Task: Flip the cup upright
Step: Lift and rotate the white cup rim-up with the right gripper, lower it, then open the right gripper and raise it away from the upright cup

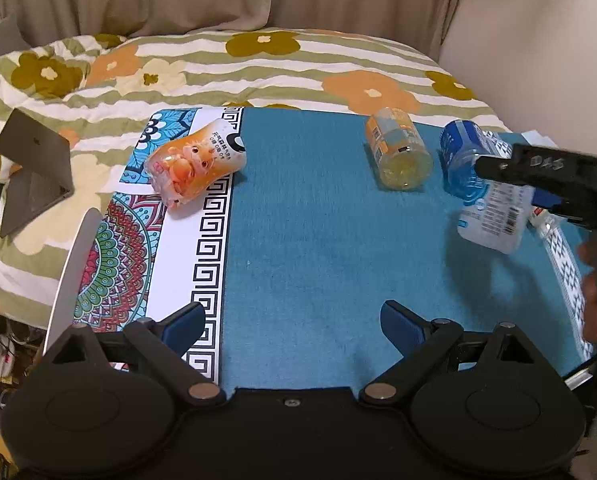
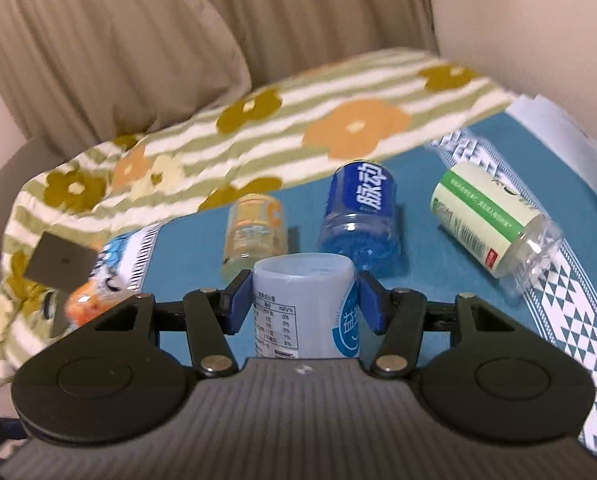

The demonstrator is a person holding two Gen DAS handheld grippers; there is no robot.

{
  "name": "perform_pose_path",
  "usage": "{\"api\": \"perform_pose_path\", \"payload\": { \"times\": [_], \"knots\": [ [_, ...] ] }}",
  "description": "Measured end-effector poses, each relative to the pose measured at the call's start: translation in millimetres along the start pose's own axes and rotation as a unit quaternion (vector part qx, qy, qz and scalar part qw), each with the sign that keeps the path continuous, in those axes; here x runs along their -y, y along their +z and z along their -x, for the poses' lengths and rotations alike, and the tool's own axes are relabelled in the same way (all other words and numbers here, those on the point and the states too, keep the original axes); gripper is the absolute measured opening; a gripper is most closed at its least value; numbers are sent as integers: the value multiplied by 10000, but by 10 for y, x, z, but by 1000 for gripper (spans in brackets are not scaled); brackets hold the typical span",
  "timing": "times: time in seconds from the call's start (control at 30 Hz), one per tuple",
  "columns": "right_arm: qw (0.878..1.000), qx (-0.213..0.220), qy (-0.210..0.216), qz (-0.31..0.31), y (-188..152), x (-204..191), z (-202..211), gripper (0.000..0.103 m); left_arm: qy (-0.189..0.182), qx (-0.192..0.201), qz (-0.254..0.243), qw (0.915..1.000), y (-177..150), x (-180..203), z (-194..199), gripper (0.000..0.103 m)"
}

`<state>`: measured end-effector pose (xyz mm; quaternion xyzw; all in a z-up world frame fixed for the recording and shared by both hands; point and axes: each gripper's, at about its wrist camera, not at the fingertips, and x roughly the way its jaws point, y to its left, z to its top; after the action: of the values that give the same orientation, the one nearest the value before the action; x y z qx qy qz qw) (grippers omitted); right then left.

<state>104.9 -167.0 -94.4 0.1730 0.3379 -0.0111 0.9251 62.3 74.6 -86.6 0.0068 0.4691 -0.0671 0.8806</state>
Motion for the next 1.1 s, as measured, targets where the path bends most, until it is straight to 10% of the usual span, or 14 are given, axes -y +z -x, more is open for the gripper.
{"api": "perform_pose_path", "payload": {
  "times": [0.4,1.1],
  "knots": [
    [9937,761,-220,788,-426,-111,-169,73,97,80,-133,9998,-138,65,-78,97],
    [9905,604,-193,1219,-669,-170,91,75,15,-12,-270,9996,-173,194,-76,97]
  ]
}}
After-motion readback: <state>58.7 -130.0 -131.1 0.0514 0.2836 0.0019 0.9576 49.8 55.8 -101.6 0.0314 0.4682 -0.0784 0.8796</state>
